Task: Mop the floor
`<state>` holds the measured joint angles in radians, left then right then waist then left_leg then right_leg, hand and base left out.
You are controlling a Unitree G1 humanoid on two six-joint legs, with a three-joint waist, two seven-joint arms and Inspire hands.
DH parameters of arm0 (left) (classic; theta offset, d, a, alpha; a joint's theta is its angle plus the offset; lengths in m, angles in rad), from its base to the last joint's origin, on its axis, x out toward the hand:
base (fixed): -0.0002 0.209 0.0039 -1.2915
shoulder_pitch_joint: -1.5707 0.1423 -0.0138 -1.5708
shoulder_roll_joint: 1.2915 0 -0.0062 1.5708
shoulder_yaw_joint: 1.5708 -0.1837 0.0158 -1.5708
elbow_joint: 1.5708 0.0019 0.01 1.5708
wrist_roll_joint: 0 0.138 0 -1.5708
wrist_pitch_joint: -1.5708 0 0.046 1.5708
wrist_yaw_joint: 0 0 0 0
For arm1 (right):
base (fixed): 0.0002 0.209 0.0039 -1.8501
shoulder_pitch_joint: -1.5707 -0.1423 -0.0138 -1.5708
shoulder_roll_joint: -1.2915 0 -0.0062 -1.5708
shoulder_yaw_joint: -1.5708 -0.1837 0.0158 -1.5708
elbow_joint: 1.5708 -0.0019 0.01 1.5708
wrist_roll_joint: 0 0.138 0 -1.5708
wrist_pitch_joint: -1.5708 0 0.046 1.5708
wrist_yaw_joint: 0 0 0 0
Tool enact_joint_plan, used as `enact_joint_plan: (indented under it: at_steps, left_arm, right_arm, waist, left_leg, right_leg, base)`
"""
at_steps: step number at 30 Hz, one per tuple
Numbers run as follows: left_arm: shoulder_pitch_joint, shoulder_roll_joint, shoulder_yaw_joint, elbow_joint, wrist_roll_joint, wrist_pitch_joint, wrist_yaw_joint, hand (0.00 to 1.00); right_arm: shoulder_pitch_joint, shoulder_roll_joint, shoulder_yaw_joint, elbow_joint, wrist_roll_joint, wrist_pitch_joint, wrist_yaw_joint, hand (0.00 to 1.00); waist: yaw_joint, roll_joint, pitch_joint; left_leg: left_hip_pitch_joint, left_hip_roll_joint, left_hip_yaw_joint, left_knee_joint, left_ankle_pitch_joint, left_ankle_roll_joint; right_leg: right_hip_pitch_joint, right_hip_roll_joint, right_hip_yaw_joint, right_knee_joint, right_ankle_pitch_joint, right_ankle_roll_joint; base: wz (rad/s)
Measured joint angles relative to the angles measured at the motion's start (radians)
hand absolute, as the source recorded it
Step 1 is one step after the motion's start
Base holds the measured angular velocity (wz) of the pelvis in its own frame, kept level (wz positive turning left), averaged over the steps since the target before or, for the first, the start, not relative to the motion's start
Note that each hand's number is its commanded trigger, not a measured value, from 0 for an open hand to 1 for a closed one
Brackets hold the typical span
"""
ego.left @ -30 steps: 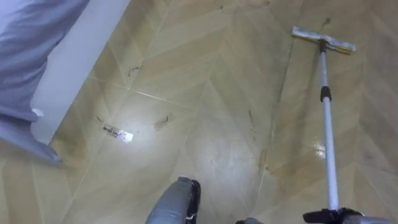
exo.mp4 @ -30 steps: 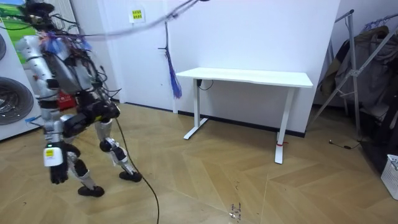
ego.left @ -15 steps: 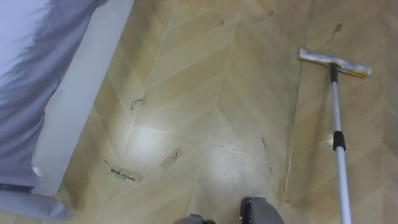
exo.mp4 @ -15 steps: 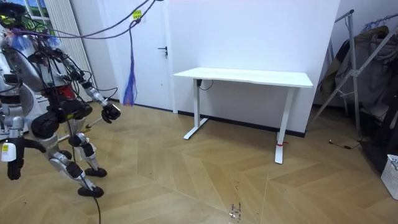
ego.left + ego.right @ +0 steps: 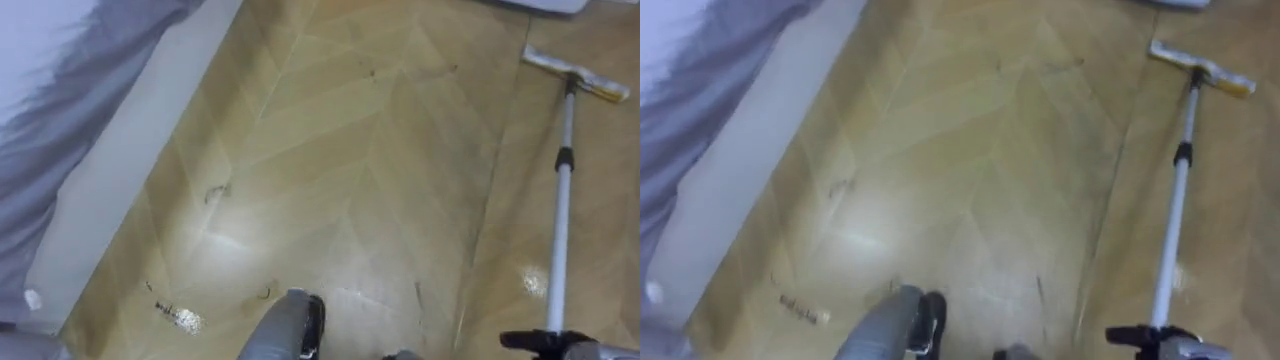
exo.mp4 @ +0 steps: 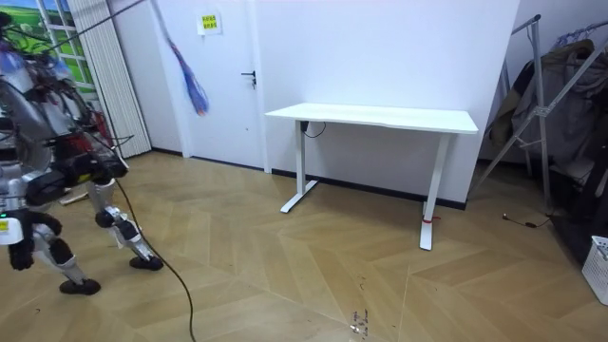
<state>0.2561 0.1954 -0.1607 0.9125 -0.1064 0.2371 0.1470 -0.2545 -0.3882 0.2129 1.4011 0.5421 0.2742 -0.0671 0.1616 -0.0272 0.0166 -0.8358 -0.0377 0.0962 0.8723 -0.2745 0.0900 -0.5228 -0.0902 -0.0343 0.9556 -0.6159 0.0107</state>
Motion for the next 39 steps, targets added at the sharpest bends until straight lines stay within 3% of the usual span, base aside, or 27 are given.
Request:
enact_joint_plan:
  at_steps: [1, 2, 4, 5, 6, 8, 9, 10, 11, 12, 13, 15, 17, 21, 24, 28, 32, 35, 38, 39]
  left_arm:
    - [-0.008, -0.002, 0.0, 0.0, 0.007, -0.005, -0.014, 0.0]
    - [-0.011, -0.006, 0.001, -0.001, 0.023, -0.01, -0.019, 0.0]
    - [-0.02, -0.022, 0.002, -0.004, 0.075, -0.03, -0.024, 0.0]
    - [-0.02, -0.024, 0.002, -0.009, 0.08, -0.031, -0.024, 0.0]
    - [-0.022, -0.023, 0.003, -0.006, 0.08, -0.033, -0.024, 0.0]
    - [-0.023, -0.023, 0.002, -0.001, 0.081, -0.033, -0.021, 0.0]
    - [-0.023, -0.027, 0.001, 0.003, 0.081, -0.033, -0.021, 0.0]
    - [-0.023, -0.031, 0.0, 0.006, 0.08, -0.033, -0.021, 0.0]
    - [-0.022, -0.037, -0.002, 0.012, 0.08, -0.033, -0.021, 0.0]
    - [-0.022, -0.039, -0.001, 0.014, 0.078, -0.031, -0.02, 0.0]
    - [-0.023, -0.041, 0.001, 0.016, 0.079, -0.031, -0.019, 0.0]
    - [-0.024, -0.061, 0.0, 0.026, 0.077, -0.024, -0.011, 0.0]
    - [-0.024, -0.063, 0.0, 0.035, 0.06, -0.02, -0.008, 0.0]
    - [-0.025, -0.048, 0.0, 0.038, 0.032, -0.011, -0.001, 0.0]
    - [-0.024, -0.018, -0.001, 0.035, 0.024, -0.007, 0.0, 0.0]
    - [-0.023, -0.007, -0.003, 0.032, 0.032, 0.009, -0.001, 0.0]
    - [-0.021, -0.006, -0.003, 0.038, 0.037, 0.025, -0.002, 0.0]
    - [-0.022, -0.006, 0.005, 0.046, 0.044, 0.032, -0.001, 0.0]
    - [-0.032, -0.008, 0.024, 0.061, 0.101, 0.029, -0.001, 0.0]
    - [-0.032, -0.011, 0.044, 0.069, 0.119, 0.022, 0.001, 0.0]
  right_arm:
    - [0.038, -0.006, 0.001, 0.014, 0.001, 0.0, 0.006, 1.0]
    - [0.059, -0.011, 0.001, 0.024, 0.0, -0.002, 0.006, 1.0]
    - [0.157, -0.021, 0.002, 0.055, -0.044, -0.006, -0.007, 1.0]
    - [0.183, -0.02, 0.003, 0.055, -0.046, -0.006, -0.012, 1.0]
    - [0.224, -0.007, 0.005, 0.055, -0.054, -0.009, -0.026, 1.0]
    - [0.267, 0.026, 0.005, 0.055, -0.068, -0.022, -0.047, 1.0]
    - [0.287, 0.045, 0.005, 0.054, -0.068, -0.027, -0.06, 1.0]
    - [0.297, 0.053, 0.005, 0.054, -0.068, -0.028, -0.068, 1.0]
    - [0.313, 0.072, 0.005, 0.052, -0.07, -0.035, -0.083, 1.0]
    - [0.317, 0.088, 0.001, 0.047, -0.075, -0.035, -0.087, 1.0]
    - [0.317, 0.094, -0.002, 0.044, -0.079, -0.035, -0.088, 1.0]
    - [0.294, 0.116, -0.015, 0.035, -0.107, -0.03, -0.093, 1.0]
    - [0.252, 0.117, -0.023, 0.033, -0.121, -0.004, -0.093, 1.0]
    - [0.085, 0.06, -0.039, 0.04, -0.157, 0.057, -0.08, 1.0]
    - [-0.049, 0.016, -0.038, 0.039, -0.152, 0.044, -0.073, 1.0]
    - [-0.158, -0.016, -0.04, 0.037, -0.144, 0.009, -0.055, 1.0]
    - [-0.121, -0.011, -0.038, 0.046, -0.137, 0.007, -0.017, 1.0]
    - [-0.027, 0.009, -0.038, 0.049, -0.142, -0.017, 0.004, 1.0]
    - [0.068, 0.029, -0.037, 0.054, -0.204, -0.035, 0.004, 1.0]
    - [0.095, 0.036, -0.037, 0.06, -0.248, -0.036, 0.004, 1.0]
  waist:
    - [-0.001, 0.002, 0.0004]
    - [-0.004, 0.01, 0.0007]
    - [-0.018, 0.051, -0.0082]
    - [-0.018, 0.063, -0.0088]
    - [-0.024, 0.076, -0.0105]
    - [-0.045, 0.094, -0.0062]
    - [-0.056, 0.104, -0.004]
    - [-0.061, 0.109, -0.0072]
    - [-0.072, 0.105, -0.0057]
    - [-0.081, 0.103, -0.0053]
    - [-0.083, 0.1, -0.0021]
    - [-0.076, 0.091, -0.0028]
    - [-0.073, 0.082, -0.0021]
    - [-0.047, 0.052, 0.0081]
    - [-0.016, 0.029, 0.0146]
    - [0.024, 0.012, 0.0186]
    - [0.029, 0.019, 0.0181]
    - [0.023, 0.037, 0.0177]
    - [0.005, 0.042, 0.0147]
    - [0.0, 0.043, 0.0087]
  left_leg:
    - [0.027, -0.018, 0.014, 0.009, -0.022, 0.036]
    - [0.038, -0.029, 0.015, 0.016, -0.037, 0.045]
    - [0.077, -0.064, 0.014, 0.021, -0.087, 0.075]
    - [0.089, -0.066, 0.011, 0.02, -0.097, 0.078]
    - [0.106, -0.075, 0.008, 0.004, -0.108, 0.083]
    - [0.133, -0.08, 0.003, -0.028, -0.115, 0.086]
    - [0.15, -0.08, 0.0, -0.051, -0.115, 0.086]
    - [0.159, -0.08, -0.001, -0.061, -0.115, 0.085]
    - [0.175, -0.08, 0.0, -0.078, -0.118, 0.081]
    - [0.187, -0.08, 0.0, -0.081, -0.124, 0.073]
    - [0.191, -0.078, -0.002, -0.077, -0.133, 0.068]
    - [0.199, -0.05, -0.017, -0.072, -0.153, 0.042]
    - [0.215, -0.036, -0.019, -0.07, -0.16, 0.03]
    - [0.22, -0.007, -0.019, -0.033, -0.182, 0.006]
    - [0.218, 0.005, -0.026, -0.01, -0.188, -0.006]
    - [0.216, 0.013, -0.046, -0.022, -0.175, -0.031]
    - [0.263, 0.014, -0.078, -0.088, -0.143, -0.043]
    - [0.342, 0.026, -0.103, -0.158, -0.128, -0.057]
    - [0.425, 0.024, -0.105, -0.236, -0.113, -0.059]
    - [0.455, 0.024, -0.102, -0.263, -0.107, -0.061]
  right_leg:
    - [0.01, -0.018, 0.003, 0.041, 0.017, 0.028]
    - [0.01, -0.029, 0.002, 0.068, 0.032, 0.036]
    - [-0.02, -0.05, 0.019, 0.191, 0.139, 0.051]
    - [-0.029, -0.043, 0.038, 0.215, 0.162, 0.05]
    - [-0.065, -0.033, 0.064, 0.252, 0.174, 0.055]
    - [-0.139, -0.016, 0.078, 0.259, 0.172, 0.053]
    - [-0.188, -0.006, 0.073, 0.22, 0.173, 0.051]
    - [-0.206, -0.004, 0.071, 0.181, 0.174, 0.05]
    - [-0.228, -0.003, 0.071, 0.064, 0.183, 0.041]
    - [-0.233, 0.001, 0.061, -0.054, 0.229, 0.032]
    - [-0.237, 0.004, 0.054, -0.085, 0.264, 0.025]
    - [-0.212, 0.032, 0.026, -0.119, 0.271, -0.001]
    - [-0.197, 0.046, 0.022, -0.123, 0.267, -0.014]
    - [-0.187, 0.056, 0.002, -0.102, 0.251, -0.042]
    - [-0.187, 0.06, -0.008, -0.079, 0.241, -0.058]
    - [-0.18, 0.066, -0.031, -0.098, 0.257, -0.08]
    - [-0.11, 0.071, -0.07, -0.183, 0.283, -0.09]
    - [-0.014, 0.093, -0.088, -0.282, 0.308, -0.096]
    - [0.064, 0.094, -0.089, -0.34, 0.311, -0.096]
    - [0.088, 0.097, -0.084, -0.359, 0.311, -0.096]
  base:
    - [0.35]
    - [0.27]
    - [0.23]
    - [0.0]
    - [-0.1]
    - [-0.03]
    - [0.0]
    - [0.0]
    - [0.0]
    - [0.0]
    - [-0.09]
    - [-0.24]
    - [-0.13]
    - [-0.06]
    - [0.08]
    - [0.14]
    - [0.22]
    - [0.06]
    - [0.06]
    - [-0.08]
